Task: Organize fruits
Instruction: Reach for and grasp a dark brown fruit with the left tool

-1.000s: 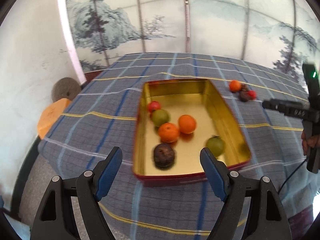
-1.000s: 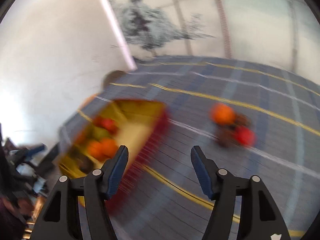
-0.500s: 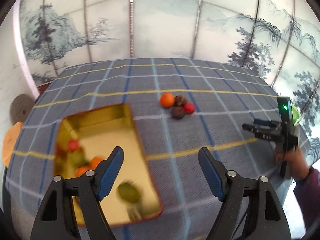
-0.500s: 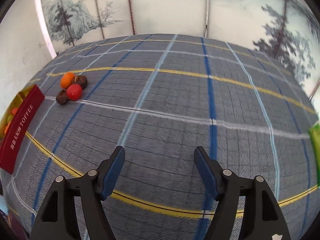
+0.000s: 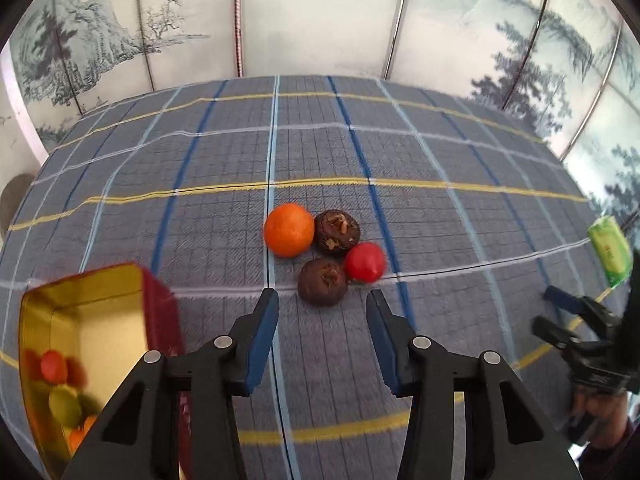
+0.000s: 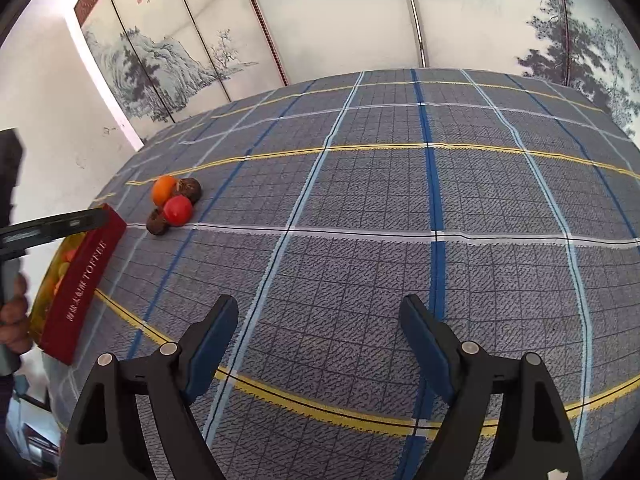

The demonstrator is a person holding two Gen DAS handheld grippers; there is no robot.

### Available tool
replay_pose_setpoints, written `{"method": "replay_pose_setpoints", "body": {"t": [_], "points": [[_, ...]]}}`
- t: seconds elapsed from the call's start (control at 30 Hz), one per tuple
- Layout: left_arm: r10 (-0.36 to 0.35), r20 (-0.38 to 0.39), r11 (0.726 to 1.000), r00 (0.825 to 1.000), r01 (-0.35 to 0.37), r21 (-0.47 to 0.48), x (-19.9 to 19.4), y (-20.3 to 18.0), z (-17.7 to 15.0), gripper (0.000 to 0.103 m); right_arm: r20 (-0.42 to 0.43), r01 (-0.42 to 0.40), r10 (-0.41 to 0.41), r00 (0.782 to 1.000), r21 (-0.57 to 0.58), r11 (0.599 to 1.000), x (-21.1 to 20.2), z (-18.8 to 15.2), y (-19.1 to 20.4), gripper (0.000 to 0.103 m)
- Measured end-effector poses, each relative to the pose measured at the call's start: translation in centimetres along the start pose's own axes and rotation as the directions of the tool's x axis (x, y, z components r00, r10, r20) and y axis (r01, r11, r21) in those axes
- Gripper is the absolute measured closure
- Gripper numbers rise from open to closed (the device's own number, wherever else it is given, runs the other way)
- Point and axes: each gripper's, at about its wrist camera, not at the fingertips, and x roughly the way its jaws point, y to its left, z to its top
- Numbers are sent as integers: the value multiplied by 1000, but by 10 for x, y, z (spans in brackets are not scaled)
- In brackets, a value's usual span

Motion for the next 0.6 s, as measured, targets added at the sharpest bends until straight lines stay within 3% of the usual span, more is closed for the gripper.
{"method": "replay_pose_setpoints", "body": {"t": [0.13, 0.33, 0.47, 0.6], "points": [[20, -59, 993, 998, -12, 119, 24, -11, 1, 56, 7, -29, 29, 1000, 11, 1000, -1, 0, -3, 22], [37, -99, 979, 994, -16, 202, 43, -16, 10, 56, 14, -48, 48, 999, 15, 999, -3, 0, -3, 21], [16, -160, 978, 987, 18, 207, 60, -13, 15, 56, 12, -53, 53, 999, 20, 998, -2, 0, -5, 20], [19, -171, 985, 985, 12, 174, 60, -14, 15, 67, 3, -53, 53, 999, 22, 998, -1, 0, -5, 18]]}}
